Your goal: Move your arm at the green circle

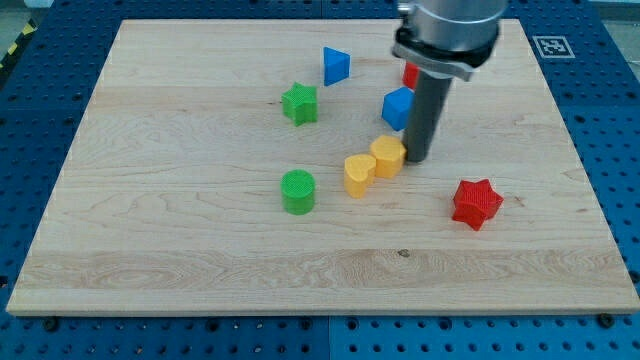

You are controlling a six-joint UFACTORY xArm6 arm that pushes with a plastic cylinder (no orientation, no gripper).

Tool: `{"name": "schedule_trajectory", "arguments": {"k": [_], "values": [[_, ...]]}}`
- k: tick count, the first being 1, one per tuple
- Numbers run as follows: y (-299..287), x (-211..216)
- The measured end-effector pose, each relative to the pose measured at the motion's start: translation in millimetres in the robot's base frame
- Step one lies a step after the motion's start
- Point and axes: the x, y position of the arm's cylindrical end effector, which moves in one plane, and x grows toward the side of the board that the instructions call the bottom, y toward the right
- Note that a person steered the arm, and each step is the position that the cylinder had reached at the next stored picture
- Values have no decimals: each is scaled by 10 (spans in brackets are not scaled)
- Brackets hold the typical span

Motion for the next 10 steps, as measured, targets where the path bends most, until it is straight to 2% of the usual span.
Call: {"name": "schedule_trajectory", "arguments": {"k": [1,2,4,5,6,7,8,10], "values": [[-371,-1],[-401,-1],[-301,351],[-301,370],[-53,331],[-76,13],[-366,-238],[-439,-858]]}}
